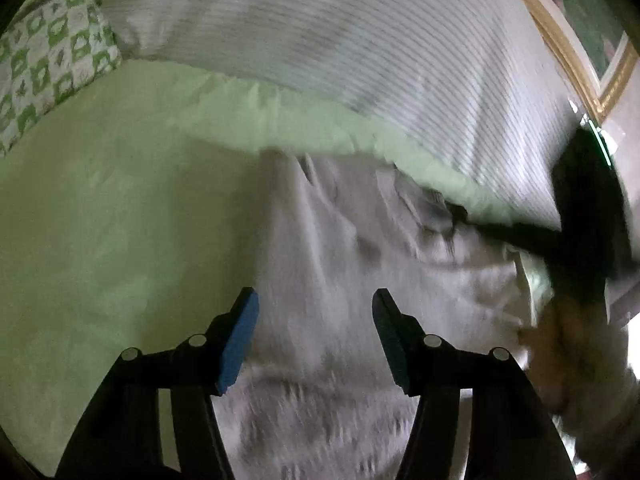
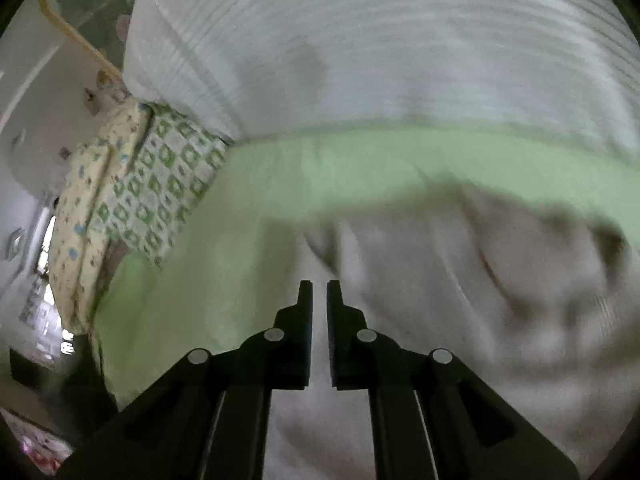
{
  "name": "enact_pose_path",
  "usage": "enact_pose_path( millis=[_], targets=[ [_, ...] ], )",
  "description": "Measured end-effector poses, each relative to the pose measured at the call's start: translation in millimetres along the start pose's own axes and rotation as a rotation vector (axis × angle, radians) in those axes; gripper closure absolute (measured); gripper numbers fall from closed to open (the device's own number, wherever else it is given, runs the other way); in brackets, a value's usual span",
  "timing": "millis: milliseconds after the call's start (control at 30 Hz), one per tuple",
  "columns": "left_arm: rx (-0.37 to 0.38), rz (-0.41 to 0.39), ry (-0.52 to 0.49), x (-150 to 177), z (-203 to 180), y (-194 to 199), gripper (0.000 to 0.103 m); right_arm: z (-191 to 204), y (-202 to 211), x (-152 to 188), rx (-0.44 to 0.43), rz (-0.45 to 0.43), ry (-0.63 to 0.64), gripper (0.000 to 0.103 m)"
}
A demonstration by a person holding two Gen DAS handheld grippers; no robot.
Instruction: Fold small clothes
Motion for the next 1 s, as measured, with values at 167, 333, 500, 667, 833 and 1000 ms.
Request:
enact_pose_path(
  millis=[167, 333, 500, 667, 833, 1000],
  targets=[
    [-0.019, 0.072, -0.016, -26.1, 14.3, -40.3, 0.043, -67.4, 39.9, 71.0, 0.142, 0.005, -0.102, 0.095],
    [-0.204, 0.227, -0.020, -12.3, 43.5, -68.0, 0.041, -150.3, 75.8, 94.5, 0.390, -0.085, -0.234, 0.096],
    [-0.210, 0.191, 0.006, -4.6, 47.2, -30.8, 0.041, -171.9, 140.9, 94.0, 0.423, -0.289, -0.359, 0.095],
    [-0.141, 0.193, 0.000, 29.8, 31.6, 19.2, 0.040, -157.3, 180.6, 119.0, 0.365, -0.328, -0.364, 0.048],
    [-0.081, 0.256, -0.062, 93.2, 4.3, 60.3, 0.039, -153.9, 207.4, 171.9, 0.362, -0.317, -0.354, 0.047],
    [-0.041, 0.321, -0.089, 160.7, -3.1, 100.9, 0.035, -159.7, 219.9, 227.6, 0.388, -0.268, -0.361, 0.047]
  ],
)
Point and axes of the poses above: each gripper's, at about its wrist camera, not at the fingertips, and y roughly against the way its jaws point, z to its left, x to its underside, the point moved 1 cm from there along -y, roughly the way its jaws point, and after that the axes turned 14 degrees about -y, right-handed, at the moved point
